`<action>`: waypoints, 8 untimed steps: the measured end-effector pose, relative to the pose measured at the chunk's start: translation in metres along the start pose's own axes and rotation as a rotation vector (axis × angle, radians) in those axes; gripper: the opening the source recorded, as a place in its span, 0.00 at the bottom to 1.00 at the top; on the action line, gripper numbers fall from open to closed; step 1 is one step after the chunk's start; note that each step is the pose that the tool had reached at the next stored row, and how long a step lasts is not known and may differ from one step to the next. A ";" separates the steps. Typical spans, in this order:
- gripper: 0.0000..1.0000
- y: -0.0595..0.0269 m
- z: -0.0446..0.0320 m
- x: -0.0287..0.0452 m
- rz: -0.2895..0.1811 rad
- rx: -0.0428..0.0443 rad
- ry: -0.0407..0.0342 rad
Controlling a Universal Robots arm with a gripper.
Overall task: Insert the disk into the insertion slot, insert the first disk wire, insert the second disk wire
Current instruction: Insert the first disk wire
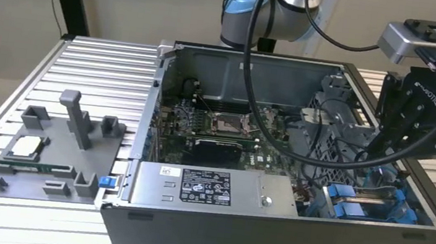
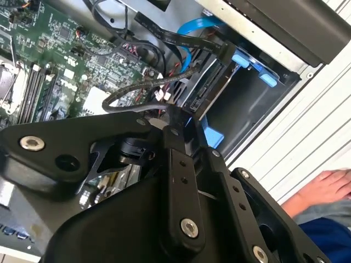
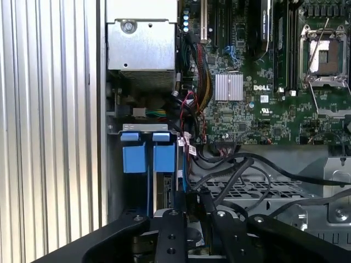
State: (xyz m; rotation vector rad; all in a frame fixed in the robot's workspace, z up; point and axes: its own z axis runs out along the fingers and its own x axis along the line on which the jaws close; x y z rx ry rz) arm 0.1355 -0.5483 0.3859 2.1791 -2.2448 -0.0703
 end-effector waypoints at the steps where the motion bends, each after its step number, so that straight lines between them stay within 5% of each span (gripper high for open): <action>1: 1.00 0.0000 0.0000 0.0000 0.000 0.0000 0.0000; 5: 1.00 -0.0001 -0.0001 0.0000 0.000 0.0000 0.0002; 6: 0.00 -0.0001 -0.0001 0.0000 0.000 0.0000 0.0001; 8: 0.00 -0.0001 0.0000 0.0000 0.000 0.0000 0.0000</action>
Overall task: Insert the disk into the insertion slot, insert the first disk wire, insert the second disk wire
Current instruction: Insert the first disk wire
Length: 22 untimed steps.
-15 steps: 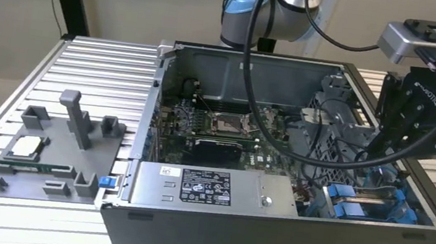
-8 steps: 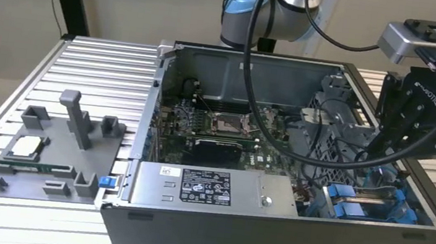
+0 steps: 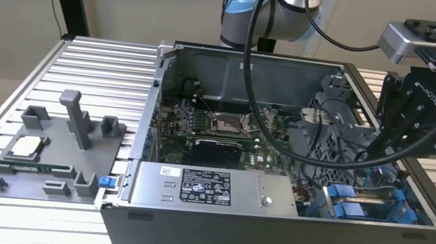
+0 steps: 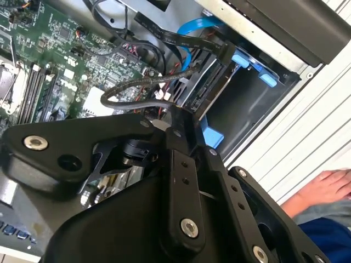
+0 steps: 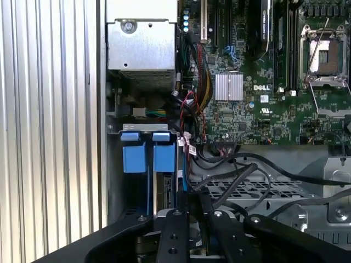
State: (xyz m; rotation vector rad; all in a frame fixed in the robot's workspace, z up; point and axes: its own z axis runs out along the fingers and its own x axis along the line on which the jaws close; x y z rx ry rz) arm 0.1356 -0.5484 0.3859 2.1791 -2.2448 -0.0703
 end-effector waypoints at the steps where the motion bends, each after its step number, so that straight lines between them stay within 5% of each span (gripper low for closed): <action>1: 0.00 0.0000 0.0000 0.0000 0.000 0.0000 0.0000; 22: 0.00 -0.0009 -0.0001 0.0087 0.000 0.0000 0.0001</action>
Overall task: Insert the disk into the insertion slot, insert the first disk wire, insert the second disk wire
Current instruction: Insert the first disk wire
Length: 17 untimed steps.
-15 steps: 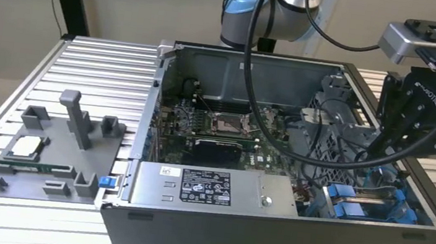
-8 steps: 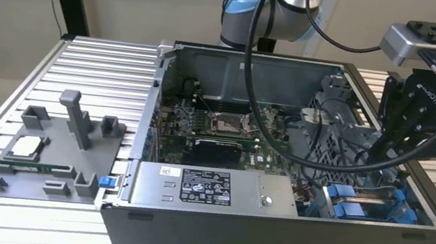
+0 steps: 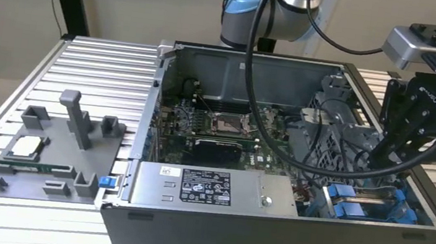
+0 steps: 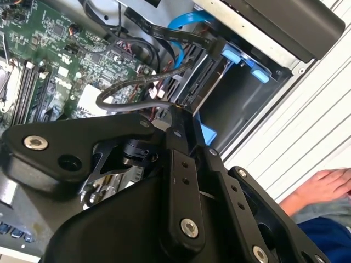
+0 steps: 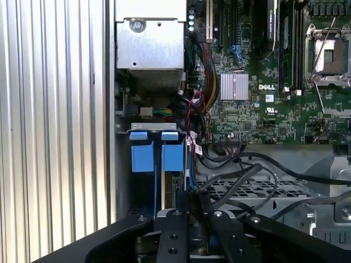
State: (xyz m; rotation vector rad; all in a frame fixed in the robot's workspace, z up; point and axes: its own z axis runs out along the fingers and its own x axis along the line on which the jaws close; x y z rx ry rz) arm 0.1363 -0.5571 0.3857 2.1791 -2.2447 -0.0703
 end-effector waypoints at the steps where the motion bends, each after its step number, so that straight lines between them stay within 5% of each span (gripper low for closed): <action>1: 0.00 0.0000 0.0000 0.0000 0.000 0.0000 0.0000; 17: 0.00 -0.0019 0.0060 0.0023 0.000 -0.0046 0.0007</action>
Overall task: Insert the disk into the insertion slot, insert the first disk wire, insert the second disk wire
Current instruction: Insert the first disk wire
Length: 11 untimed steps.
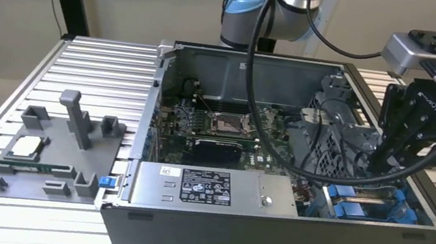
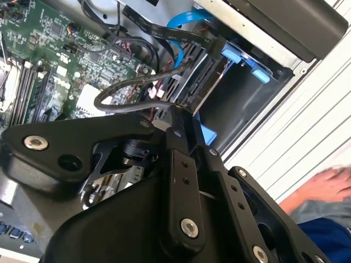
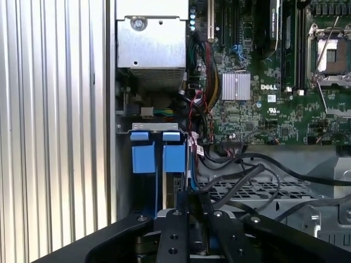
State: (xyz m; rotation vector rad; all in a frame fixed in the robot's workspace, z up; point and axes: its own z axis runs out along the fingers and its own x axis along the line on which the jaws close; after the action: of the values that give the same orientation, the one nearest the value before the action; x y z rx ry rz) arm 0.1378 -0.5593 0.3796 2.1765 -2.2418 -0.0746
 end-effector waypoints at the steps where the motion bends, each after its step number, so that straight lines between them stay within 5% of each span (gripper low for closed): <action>1: 0.00 -0.0011 0.0017 0.0008 0.000 0.0000 -0.0002; 11: 0.00 -0.0207 0.0158 0.0072 0.000 0.0000 -0.0003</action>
State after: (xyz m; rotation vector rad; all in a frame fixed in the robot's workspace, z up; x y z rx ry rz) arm 0.1576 -0.5667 0.3628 2.1762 -2.2423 -0.0749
